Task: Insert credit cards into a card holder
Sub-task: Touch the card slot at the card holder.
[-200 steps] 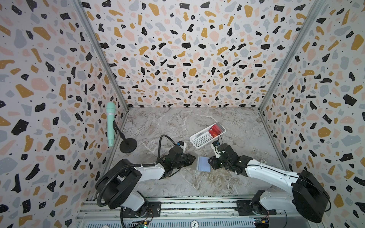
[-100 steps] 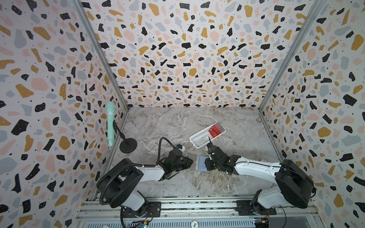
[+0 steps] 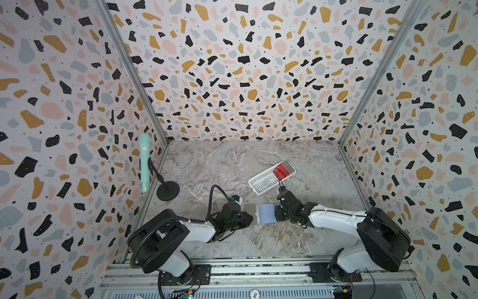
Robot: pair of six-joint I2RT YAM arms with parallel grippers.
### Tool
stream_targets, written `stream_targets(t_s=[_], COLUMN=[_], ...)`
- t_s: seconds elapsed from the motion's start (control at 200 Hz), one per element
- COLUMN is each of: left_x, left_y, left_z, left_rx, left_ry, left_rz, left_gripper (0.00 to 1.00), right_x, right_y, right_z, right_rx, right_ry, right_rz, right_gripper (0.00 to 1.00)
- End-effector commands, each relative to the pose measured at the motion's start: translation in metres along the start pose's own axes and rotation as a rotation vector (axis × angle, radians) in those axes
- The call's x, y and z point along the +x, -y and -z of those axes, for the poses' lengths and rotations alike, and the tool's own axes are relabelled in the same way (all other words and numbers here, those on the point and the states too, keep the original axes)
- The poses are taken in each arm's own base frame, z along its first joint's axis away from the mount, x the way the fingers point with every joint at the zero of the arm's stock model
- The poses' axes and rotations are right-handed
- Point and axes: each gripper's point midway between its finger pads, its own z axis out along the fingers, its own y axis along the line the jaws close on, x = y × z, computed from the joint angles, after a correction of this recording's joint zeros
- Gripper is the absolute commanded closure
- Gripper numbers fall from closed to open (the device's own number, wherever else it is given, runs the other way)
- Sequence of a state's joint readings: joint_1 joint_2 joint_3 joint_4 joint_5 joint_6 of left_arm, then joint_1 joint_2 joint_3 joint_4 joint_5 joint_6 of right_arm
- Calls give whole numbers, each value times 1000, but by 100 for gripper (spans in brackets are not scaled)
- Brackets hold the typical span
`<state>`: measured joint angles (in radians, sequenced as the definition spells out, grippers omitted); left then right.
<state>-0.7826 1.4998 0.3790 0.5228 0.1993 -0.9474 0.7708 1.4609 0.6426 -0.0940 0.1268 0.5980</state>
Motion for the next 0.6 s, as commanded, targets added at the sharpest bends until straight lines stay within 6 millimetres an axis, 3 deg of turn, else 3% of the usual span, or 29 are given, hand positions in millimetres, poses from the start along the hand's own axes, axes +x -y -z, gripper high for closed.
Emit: stream_targets(t_s=[0.0, 0.21, 0.456, 0.596], left_x=[3, 1, -5, -7], left_y=[-6, -7, 4, 9], left_z=[-1, -1, -2, -2], left_rx=[-13, -32, -5, 10], left_ry=[7, 12, 16, 20], left_rz=[6, -13, -21, -22], left_gripper=[81, 82, 83, 83], right_x=[2, 6, -31, -32], right_y=[11, 20, -32, -51], right_z=[-1, 0, 34, 31], right_rx=[20, 27, -151, -194], right_ry=[6, 12, 166, 160], right_rz=[-14, -14, 83, 123], right_gripper=[74, 76, 76, 76])
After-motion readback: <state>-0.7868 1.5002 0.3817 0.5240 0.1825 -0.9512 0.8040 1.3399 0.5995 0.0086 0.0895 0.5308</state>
